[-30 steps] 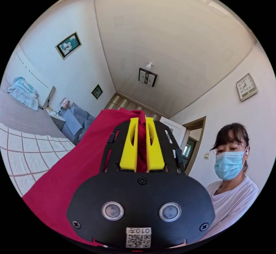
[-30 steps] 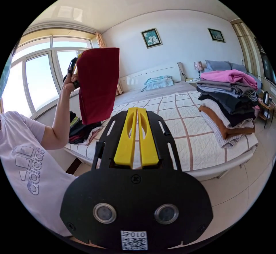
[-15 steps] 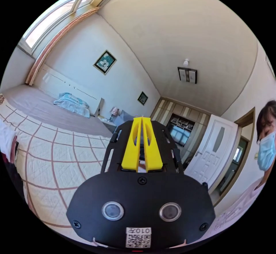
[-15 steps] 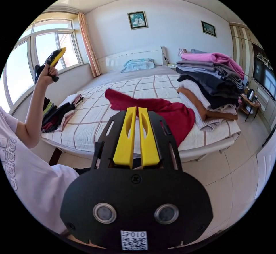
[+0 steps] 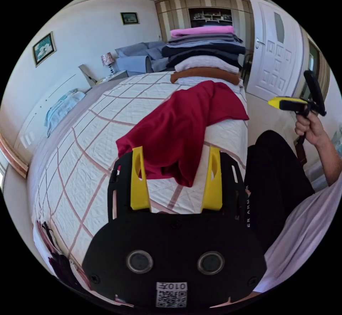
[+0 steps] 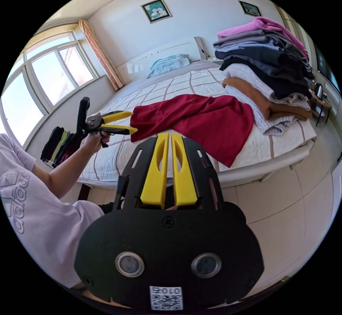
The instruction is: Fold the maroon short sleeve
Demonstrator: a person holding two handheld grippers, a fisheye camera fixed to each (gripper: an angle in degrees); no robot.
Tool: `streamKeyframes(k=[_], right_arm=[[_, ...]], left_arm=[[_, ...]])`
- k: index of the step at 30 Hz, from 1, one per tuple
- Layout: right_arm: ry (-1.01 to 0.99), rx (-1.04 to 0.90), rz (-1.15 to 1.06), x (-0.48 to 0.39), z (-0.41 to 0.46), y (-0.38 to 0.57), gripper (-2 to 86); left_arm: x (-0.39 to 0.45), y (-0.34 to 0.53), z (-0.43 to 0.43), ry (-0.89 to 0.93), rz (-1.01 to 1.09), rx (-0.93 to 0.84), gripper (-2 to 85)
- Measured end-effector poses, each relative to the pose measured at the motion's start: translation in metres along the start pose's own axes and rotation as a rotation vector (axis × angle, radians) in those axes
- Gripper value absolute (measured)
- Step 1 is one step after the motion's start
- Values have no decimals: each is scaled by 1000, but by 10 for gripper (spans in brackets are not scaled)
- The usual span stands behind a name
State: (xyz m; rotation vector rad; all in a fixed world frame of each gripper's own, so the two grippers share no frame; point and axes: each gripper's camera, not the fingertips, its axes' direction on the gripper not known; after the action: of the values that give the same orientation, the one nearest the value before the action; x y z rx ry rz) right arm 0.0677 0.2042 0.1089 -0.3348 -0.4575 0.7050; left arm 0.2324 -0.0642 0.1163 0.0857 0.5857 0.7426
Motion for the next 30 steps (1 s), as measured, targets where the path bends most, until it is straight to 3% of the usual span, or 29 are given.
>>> streamKeyframes(k=[2, 4, 5, 7, 11, 14, 21, 24, 30], right_arm=[[-11, -36, 16, 3, 12, -3, 35], [-20, -57, 12, 2, 20, -8, 33], [-21, -64, 6, 0, 24, -11, 34], [28, -66, -2, -3, 31, -16, 36], [355, 22, -120, -16, 54, -20, 101], [459, -106, -222, -22, 100, -24, 156], [413, -172, -252, -22, 138, -42, 128], [407, -145, -218, -27, 117, -50, 51], [450, -10, -262, -61, 46, -65, 41]], left_arm=[[21, -2, 13, -151, 90, -58, 155], [28, -4, 24, -331, 132, -60, 83], [27, -6, 23, -332, 139, -40, 58], [3, -20, 9, -273, 59, -19, 14], [-49, -22, -26, -58, -93, 87, 2], [-78, -12, -50, 13, -156, 145, -1], [-110, -11, -115, 114, -184, 272, -2], [-123, -9, -147, 101, -192, 316, -2], [-186, 21, -200, 48, -295, 388, -2]])
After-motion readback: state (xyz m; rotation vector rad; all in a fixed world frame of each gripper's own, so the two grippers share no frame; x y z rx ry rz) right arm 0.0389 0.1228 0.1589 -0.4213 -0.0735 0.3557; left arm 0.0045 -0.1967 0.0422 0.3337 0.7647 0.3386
